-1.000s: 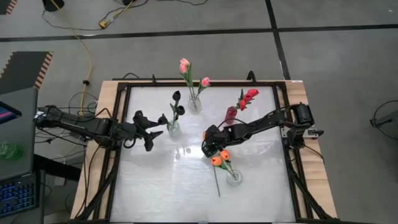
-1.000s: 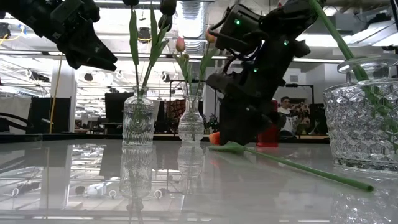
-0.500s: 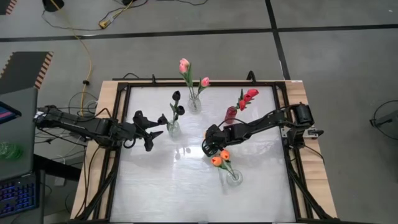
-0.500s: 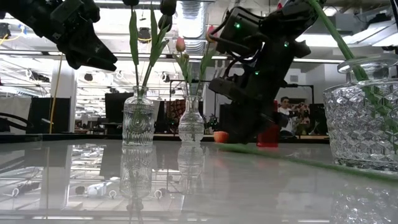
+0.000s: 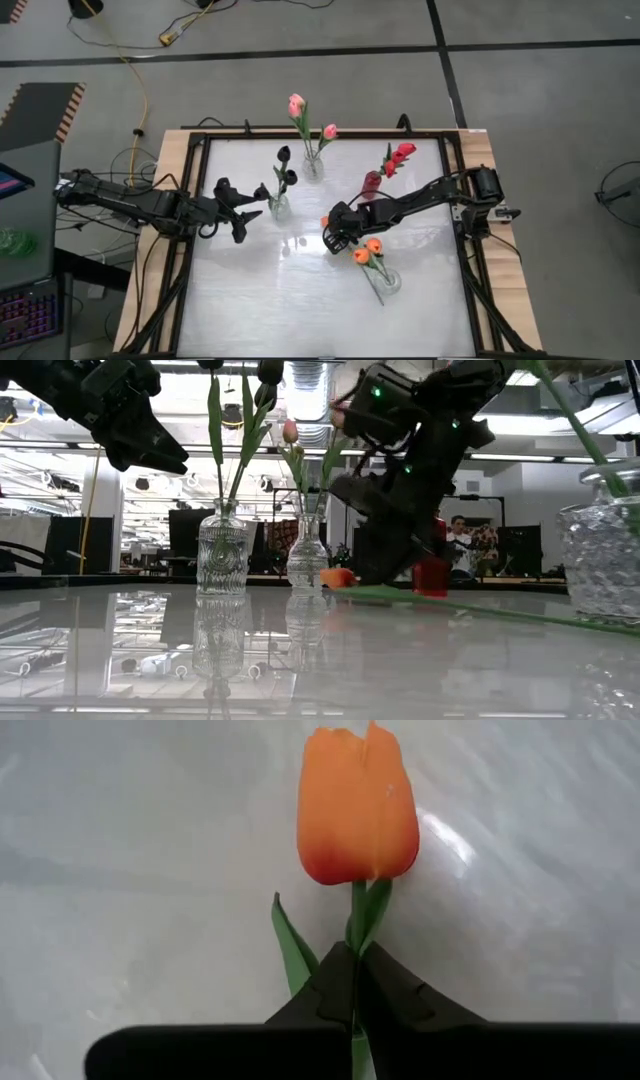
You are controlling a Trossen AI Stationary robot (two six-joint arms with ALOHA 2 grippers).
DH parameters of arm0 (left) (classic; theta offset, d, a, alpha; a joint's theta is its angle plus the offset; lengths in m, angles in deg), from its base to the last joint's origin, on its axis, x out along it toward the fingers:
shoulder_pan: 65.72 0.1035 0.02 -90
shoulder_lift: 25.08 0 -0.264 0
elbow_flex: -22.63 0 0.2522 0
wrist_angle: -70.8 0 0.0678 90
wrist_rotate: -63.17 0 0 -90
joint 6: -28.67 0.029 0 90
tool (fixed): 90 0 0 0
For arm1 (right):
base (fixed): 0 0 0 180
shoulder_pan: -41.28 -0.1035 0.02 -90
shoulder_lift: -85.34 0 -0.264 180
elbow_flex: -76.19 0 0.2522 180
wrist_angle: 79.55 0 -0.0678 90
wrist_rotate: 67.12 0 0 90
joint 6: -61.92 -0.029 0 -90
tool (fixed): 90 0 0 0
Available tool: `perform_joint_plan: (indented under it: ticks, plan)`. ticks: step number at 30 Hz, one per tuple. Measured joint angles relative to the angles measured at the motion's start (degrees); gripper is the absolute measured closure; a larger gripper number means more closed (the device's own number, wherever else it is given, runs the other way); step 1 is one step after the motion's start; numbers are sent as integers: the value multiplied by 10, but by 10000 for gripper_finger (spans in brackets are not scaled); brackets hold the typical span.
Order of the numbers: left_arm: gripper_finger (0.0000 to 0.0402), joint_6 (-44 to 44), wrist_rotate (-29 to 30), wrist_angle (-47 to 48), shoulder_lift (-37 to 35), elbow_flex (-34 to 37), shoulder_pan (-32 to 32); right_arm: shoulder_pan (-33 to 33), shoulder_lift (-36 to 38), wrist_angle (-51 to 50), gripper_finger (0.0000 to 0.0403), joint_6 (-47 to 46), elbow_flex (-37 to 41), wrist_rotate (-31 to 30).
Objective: Sort flowers into vase by color
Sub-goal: Put the orange tulip into the bottom transparent vase
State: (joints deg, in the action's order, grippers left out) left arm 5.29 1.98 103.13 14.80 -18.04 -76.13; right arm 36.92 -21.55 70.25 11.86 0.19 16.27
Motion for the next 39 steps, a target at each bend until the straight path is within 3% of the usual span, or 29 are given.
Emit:
perform_joint_plan:
  ticks: [9, 26, 39]
  plan:
    - [215, 0, 0, 0, 0, 0, 0, 4, 0, 2, 372, 41, -45, 0]
    - [215, 0, 0, 0, 0, 0, 0, 8, 0, 2, 368, 93, -146, 128]
    - [215, 0, -1, 0, 0, 0, 0, 12, 0, 1, 372, 136, -239, 188]
